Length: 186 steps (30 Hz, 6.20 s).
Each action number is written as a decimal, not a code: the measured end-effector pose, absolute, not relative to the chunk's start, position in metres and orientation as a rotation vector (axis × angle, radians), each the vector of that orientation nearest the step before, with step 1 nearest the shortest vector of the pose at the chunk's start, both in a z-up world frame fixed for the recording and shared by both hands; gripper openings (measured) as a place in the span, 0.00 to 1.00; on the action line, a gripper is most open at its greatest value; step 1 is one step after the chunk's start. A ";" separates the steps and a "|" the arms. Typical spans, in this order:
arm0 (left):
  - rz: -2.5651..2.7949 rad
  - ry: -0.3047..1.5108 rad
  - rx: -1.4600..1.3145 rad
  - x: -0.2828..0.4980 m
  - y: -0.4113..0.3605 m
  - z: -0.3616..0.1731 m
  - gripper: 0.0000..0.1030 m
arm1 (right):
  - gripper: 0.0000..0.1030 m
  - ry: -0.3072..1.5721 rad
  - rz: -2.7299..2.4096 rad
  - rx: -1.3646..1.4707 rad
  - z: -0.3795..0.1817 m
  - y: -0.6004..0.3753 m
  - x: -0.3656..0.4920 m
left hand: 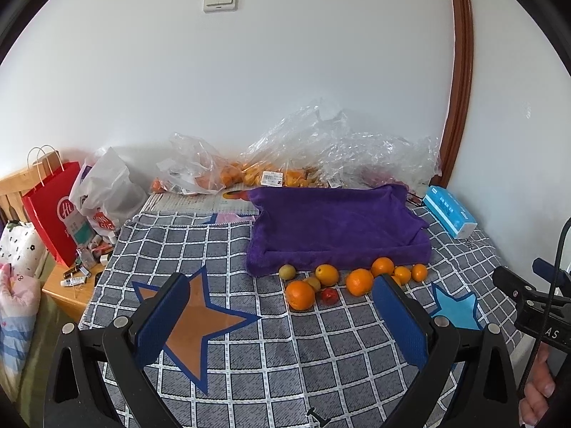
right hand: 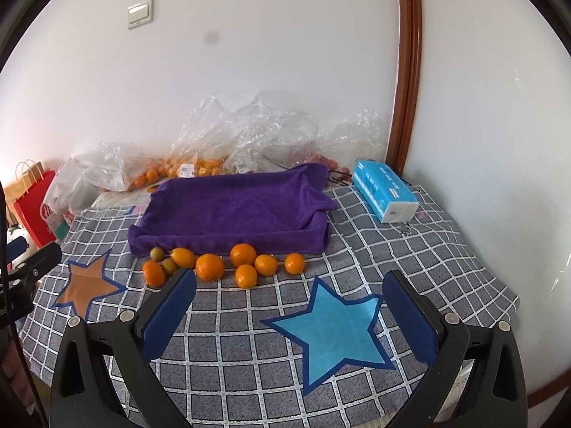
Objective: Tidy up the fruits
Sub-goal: 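Move both tools toward the row of oranges in front of the purple towel, then grasp an orange with the right tool while the left tool grasps a large orange, then carry both oranges over the purple towel and open both tools to release them, then withdraw both open tools from the towel back toward the remaining fruits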
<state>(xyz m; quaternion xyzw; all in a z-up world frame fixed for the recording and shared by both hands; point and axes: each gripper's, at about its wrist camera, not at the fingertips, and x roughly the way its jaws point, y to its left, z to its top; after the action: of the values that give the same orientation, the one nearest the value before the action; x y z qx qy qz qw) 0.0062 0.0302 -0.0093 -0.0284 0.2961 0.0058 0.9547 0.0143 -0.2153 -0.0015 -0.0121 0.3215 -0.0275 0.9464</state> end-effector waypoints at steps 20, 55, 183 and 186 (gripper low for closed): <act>0.011 0.801 -0.175 0.076 0.084 -0.086 0.92 | 0.94 0.729 0.030 0.017 -0.069 -0.234 0.085; -0.141 0.965 -0.163 0.141 0.015 -0.147 0.36 | 0.31 0.918 0.116 -0.014 -0.149 -0.255 0.171; 0.010 0.816 -0.153 0.123 0.045 -0.075 0.56 | 0.64 0.792 0.082 -0.013 -0.071 -0.226 0.151; 0.008 0.831 -0.127 0.111 0.047 -0.081 0.56 | 0.64 0.791 0.090 -0.023 -0.078 -0.225 0.137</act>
<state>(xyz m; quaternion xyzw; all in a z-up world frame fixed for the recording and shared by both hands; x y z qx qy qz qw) 0.1110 0.0472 -0.0815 -0.0619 0.4033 0.0040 0.9130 0.1368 -0.2251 -0.0775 -0.0112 0.3852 0.0440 0.9217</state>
